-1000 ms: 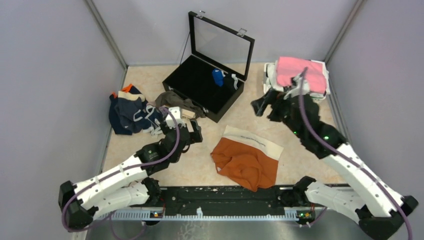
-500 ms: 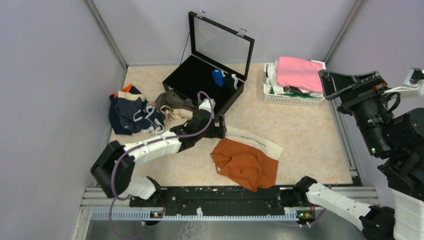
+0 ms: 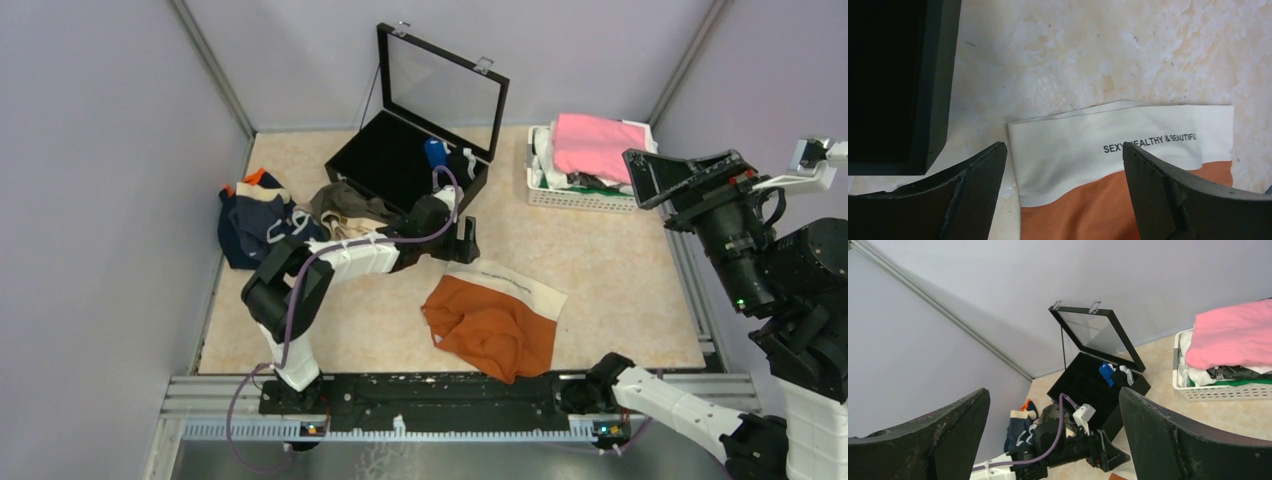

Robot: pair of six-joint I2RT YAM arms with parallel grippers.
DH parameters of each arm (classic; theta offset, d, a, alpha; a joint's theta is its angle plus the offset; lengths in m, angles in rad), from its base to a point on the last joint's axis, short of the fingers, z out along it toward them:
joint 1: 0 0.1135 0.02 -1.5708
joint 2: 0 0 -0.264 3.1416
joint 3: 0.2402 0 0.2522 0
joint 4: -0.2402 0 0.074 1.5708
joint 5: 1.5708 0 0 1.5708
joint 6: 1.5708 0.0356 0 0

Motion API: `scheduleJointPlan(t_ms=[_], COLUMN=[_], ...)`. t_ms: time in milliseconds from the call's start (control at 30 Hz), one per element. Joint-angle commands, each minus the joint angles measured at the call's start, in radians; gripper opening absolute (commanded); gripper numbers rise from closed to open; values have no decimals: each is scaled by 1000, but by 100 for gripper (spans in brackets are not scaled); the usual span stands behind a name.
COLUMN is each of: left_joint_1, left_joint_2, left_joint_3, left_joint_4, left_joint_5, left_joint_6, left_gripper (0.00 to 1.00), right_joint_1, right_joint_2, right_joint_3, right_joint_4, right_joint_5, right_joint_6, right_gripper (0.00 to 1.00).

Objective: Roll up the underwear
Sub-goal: Flatten out the underwear at the center of the board.

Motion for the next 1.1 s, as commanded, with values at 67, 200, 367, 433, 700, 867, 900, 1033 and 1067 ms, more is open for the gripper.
scheduleJointPlan(t_ms=[67, 200, 367, 433, 700, 867, 900, 1033, 1067], left_joint_1=[-3, -4, -5, -5, -5, -9, -12, -16, -17], left_joint_2=[80, 94, 119, 131, 150, 176, 179, 181, 180], left_joint_3=[30, 22, 31, 46, 25, 26, 24, 6, 0], left_joint_4=[31, 21, 14, 1, 6, 9, 11, 29, 33], left_joint_5=[34, 3, -32, -41, -76, -78, -77, -77, -78], left_joint_6=[23, 29, 48, 57, 83, 87, 87, 86, 86], left_gripper=[88, 84, 78, 74, 61, 47, 45, 32, 29], right_joint_1=[-1, -1, -1, -1, -1, -1, -1, 0, -1], right_joint_2=[-31, -37, -53, -56, -74, -65, -70, -158, -162], right_joint_3=[17, 21, 9, 6, 2, -11, -32, -254, -296], right_joint_4=[21, 4, 15, 20, 24, -20, -37, -36, -56], right_joint_5=[-20, -31, -24, -46, -48, -39, -30, 37, 53], right_joint_6=[-33, -37, -55, -53, -58, -43, -25, 62, 91], right_gripper=[99, 99, 99, 99, 99, 99, 99, 99, 99])
